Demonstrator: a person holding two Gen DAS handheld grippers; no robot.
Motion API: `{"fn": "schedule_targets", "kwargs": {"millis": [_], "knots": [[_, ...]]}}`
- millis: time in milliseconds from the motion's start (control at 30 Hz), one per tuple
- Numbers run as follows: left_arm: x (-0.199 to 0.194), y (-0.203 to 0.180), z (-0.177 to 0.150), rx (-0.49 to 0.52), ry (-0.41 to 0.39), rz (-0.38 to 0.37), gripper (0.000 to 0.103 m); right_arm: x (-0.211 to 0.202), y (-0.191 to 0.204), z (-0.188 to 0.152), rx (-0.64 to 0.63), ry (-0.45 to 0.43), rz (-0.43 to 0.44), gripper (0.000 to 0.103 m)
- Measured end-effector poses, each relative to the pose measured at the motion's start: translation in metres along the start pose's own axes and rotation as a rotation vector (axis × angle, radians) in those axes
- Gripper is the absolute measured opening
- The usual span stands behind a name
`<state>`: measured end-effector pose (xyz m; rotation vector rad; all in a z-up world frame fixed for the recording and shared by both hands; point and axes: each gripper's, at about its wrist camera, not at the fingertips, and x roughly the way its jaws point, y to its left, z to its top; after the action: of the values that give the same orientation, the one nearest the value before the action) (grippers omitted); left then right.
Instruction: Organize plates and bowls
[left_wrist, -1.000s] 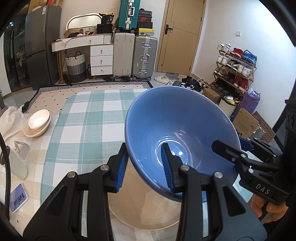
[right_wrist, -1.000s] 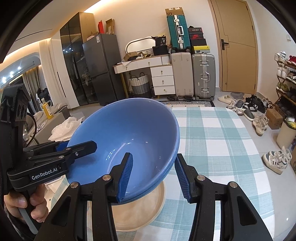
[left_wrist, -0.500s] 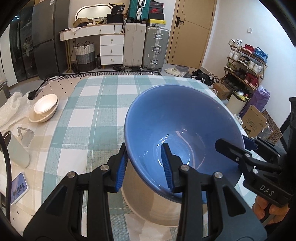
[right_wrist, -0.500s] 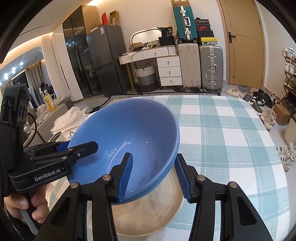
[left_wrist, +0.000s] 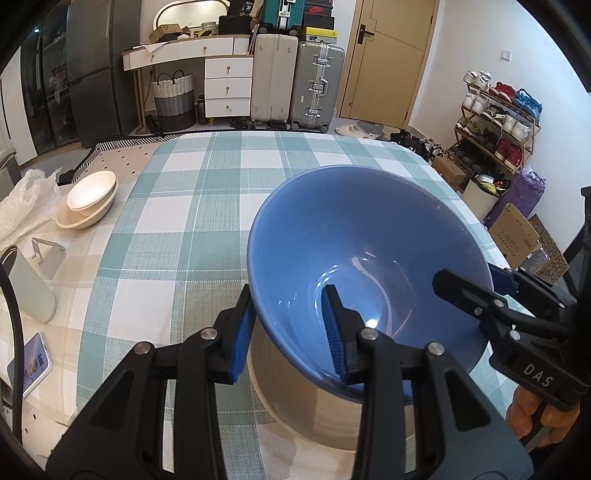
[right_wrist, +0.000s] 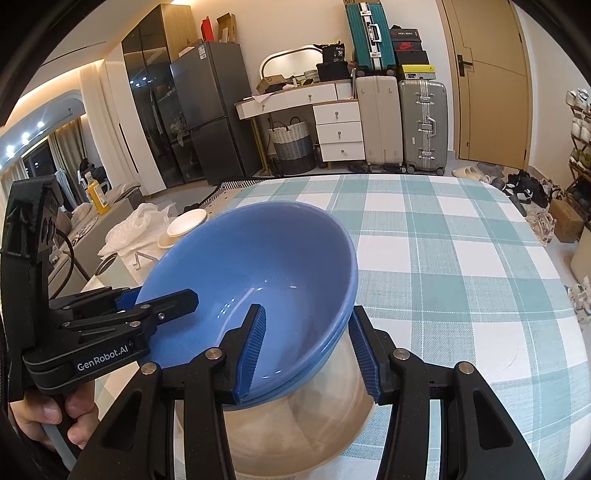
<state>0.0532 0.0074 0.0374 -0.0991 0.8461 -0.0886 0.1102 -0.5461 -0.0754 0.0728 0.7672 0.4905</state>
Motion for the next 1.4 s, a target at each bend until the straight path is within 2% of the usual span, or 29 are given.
{"fn": "schedule_targets", "kwargs": {"millis": [500,600,700,800,833,867,933,1000,1100,1133,1167,1233,1400], "knots": [[0.014,0.001,0.007,-0.002,-0.004,-0.006,0.033,0.006,-0.007,0.001,0.009,-0.004,0.007,0.048],[0.015,0.002,0.007,-0.002,-0.001,-0.012,0.035,0.006,-0.008,0.002,0.012,-0.004,0.017,0.049],[0.015,0.004,0.006,0.006,-0.002,-0.033,0.043,0.008,-0.007,0.002,-0.005,-0.009,0.008,0.052],[0.010,0.004,0.004,0.024,-0.025,-0.029,0.064,0.007,-0.008,0.001,-0.019,-0.012,-0.009,0.071],[0.007,0.004,0.003,0.029,-0.037,-0.028,0.075,0.007,-0.009,0.000,-0.025,-0.016,-0.006,0.073],[0.003,0.005,0.001,0.036,-0.058,-0.033,0.076,0.005,-0.010,-0.001,-0.031,-0.021,-0.002,0.074],[-0.002,0.006,-0.001,0.048,-0.082,-0.036,0.076,0.001,-0.012,-0.001,-0.041,-0.036,0.004,0.086],[-0.011,0.005,-0.004,0.065,-0.121,-0.037,0.078,-0.005,-0.015,-0.002,-0.039,-0.065,0.019,0.092],[-0.028,0.002,-0.010,0.088,-0.191,-0.023,0.086,-0.017,-0.016,-0.003,-0.045,-0.106,0.045,0.102],[-0.032,0.002,-0.012,0.093,-0.208,-0.016,0.091,-0.022,-0.017,-0.003,-0.052,-0.126,0.050,0.102],[-0.037,0.001,-0.013,0.096,-0.228,-0.010,0.100,-0.026,-0.017,-0.003,-0.057,-0.138,0.053,0.102],[-0.045,0.002,-0.016,0.098,-0.268,-0.017,0.101,-0.033,-0.019,-0.003,-0.065,-0.160,0.064,0.102],[-0.057,0.005,-0.024,0.110,-0.308,-0.014,0.101,-0.047,-0.023,-0.010,-0.092,-0.209,0.098,0.102]]}}
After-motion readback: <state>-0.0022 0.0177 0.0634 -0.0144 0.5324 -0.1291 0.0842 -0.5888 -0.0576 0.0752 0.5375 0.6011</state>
